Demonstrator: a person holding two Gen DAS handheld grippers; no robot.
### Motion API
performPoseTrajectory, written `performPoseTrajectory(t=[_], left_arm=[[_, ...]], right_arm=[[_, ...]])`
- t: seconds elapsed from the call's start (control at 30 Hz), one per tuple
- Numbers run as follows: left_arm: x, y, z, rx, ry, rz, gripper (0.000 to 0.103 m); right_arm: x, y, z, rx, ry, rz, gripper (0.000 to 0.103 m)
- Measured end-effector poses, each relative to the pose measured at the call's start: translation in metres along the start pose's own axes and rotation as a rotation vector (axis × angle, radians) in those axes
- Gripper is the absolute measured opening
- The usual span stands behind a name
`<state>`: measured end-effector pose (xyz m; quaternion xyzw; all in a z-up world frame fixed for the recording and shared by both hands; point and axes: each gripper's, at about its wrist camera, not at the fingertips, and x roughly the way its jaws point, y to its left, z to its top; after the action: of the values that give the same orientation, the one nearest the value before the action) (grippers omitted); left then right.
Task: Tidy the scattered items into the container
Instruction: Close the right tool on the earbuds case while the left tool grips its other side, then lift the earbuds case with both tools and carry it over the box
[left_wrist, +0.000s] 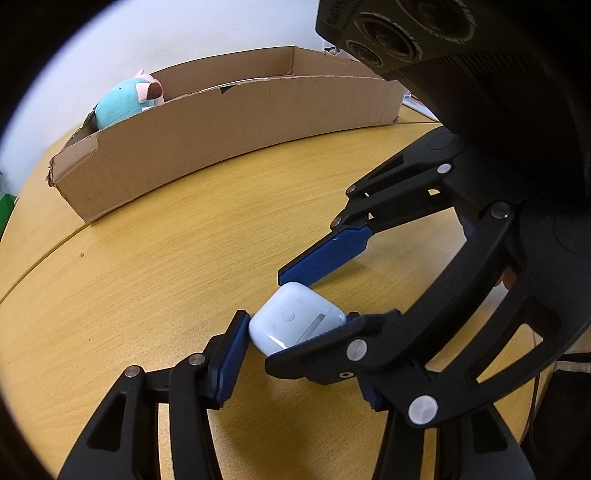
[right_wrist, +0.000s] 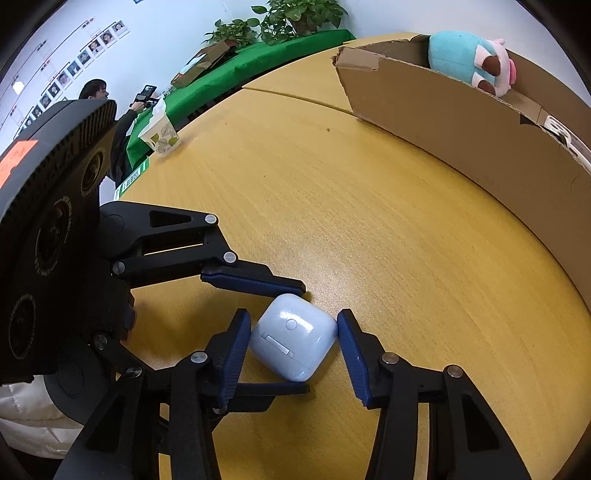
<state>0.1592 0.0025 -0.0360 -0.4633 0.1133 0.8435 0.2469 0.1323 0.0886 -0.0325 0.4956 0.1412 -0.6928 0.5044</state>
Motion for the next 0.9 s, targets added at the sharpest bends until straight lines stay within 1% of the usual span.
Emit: performPoseTrajectory(t=[0.17,0.23,0.27,0.3,0.4,0.5,0.57,0.63,0.67,0.73,0.77,0.8,0.83,0.9], left_arm=[[-0.019,0.002,0.006,0.0,-0.053,0.014,0.052],[-0.027,0.002,0.011,0.011,-0.064,0.041,0.052],[-0.03,0.002,0.013,0.013,-0.069,0.048,0.052],[-0.033,0.003,0.015,0.011,-0.077,0.052,0.052],[-0.038,0.004,0.029,0.015,-0.09,0.066,0.052],[-0.048,0.012,0.026,0.03,-0.093,0.092,0.052],[-0.046,0.004,0.036,0.032,-0.103,0.093,0.051],[-0.036,-0.007,0.047,0.034,-0.122,0.095,0.051],[-0.038,-0.009,0.049,0.036,-0.132,0.096,0.051],[-0.046,-0.015,0.05,0.048,-0.139,0.102,0.051],[-0.047,-0.017,0.052,0.056,-0.14,0.109,0.051],[-0.048,-0.017,0.056,0.059,-0.141,0.112,0.051],[-0.049,-0.018,0.058,0.062,-0.144,0.113,0.051],[-0.053,-0.019,0.06,0.063,-0.15,0.111,0.051]], right_arm=[[-0.015,0.001,0.007,0.008,-0.017,0.008,0.051],[-0.023,0.001,0.013,0.005,-0.037,0.001,0.045],[-0.029,0.0,0.016,0.002,-0.048,-0.008,0.036],[-0.033,-0.001,0.019,-0.001,-0.057,-0.012,0.032],[-0.042,-0.003,0.027,-0.005,-0.079,-0.005,0.03],[-0.047,-0.002,0.031,-0.018,-0.089,-0.015,0.031],[-0.049,-0.004,0.032,-0.016,-0.098,-0.009,0.033],[-0.05,-0.004,0.032,-0.014,-0.102,0.006,0.034],[-0.051,-0.005,0.031,-0.013,-0.1,0.008,0.036],[-0.052,-0.005,0.027,-0.016,-0.094,0.008,0.037],[-0.052,-0.005,0.027,-0.016,-0.095,0.012,0.034],[-0.054,-0.004,0.027,-0.02,-0.098,0.017,0.028],[-0.056,-0.003,0.026,-0.028,-0.103,0.017,0.026],[-0.06,-0.001,0.025,-0.037,-0.109,0.005,0.026]])
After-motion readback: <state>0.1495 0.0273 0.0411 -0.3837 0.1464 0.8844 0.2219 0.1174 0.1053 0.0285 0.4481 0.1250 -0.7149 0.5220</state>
